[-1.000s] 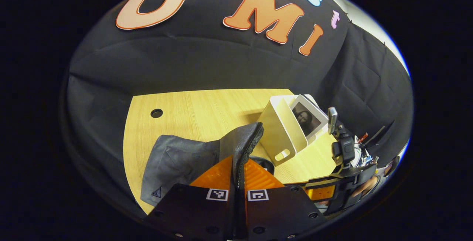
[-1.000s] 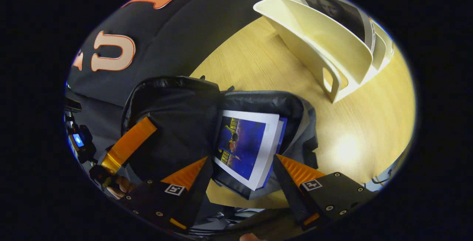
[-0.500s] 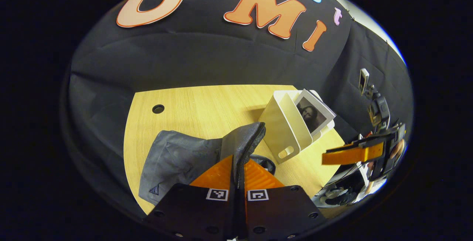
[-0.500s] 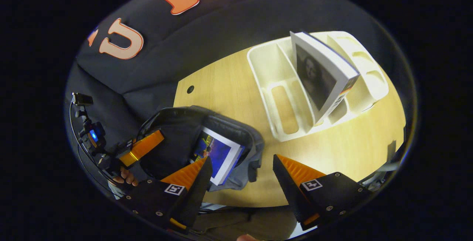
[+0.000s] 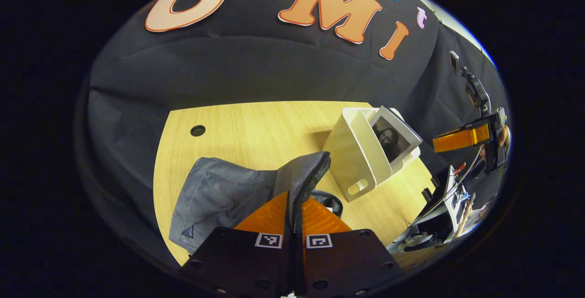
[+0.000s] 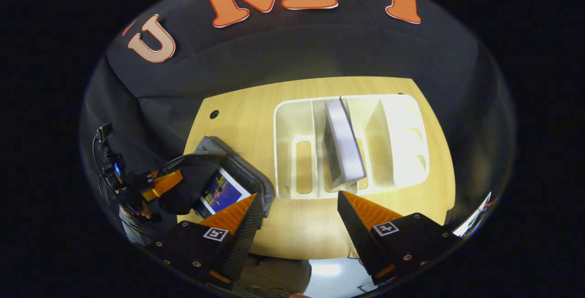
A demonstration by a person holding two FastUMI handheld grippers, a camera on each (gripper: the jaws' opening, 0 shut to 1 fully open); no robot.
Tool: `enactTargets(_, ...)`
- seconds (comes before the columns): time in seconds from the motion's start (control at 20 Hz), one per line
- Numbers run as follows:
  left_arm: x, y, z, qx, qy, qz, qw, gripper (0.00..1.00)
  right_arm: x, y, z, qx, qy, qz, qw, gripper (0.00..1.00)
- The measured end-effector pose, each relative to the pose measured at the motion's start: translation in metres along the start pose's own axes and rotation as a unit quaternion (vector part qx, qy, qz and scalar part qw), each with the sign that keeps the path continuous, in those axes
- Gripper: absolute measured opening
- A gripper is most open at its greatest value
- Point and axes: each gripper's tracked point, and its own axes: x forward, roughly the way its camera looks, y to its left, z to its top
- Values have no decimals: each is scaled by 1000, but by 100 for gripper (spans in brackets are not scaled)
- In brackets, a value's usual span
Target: Open the schoolbag, grab two books from the bookshelf and put them into the schoolbag.
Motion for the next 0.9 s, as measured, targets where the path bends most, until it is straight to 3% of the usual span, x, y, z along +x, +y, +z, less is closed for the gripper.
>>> enactTargets(0.25, 0, 0, -2, -10, 2, 16, 1000, 5, 12, -35, 38, -21, 0, -17, 1000, 98)
enactTargets(0.65, 0, 2, -10, -44, 2, 52, 998, 5, 82, -64, 53, -20, 50, -32, 998, 93)
enactTargets(0.85, 1, -2, -17, -60, 8, 65, 996, 5, 112, -64, 55, -25, 75, -24, 997, 82)
enactTargets(0.9, 1, -3, -20, -61, 12, 67, 996, 5, 118, -64, 54, -26, 82, -23, 996, 76)
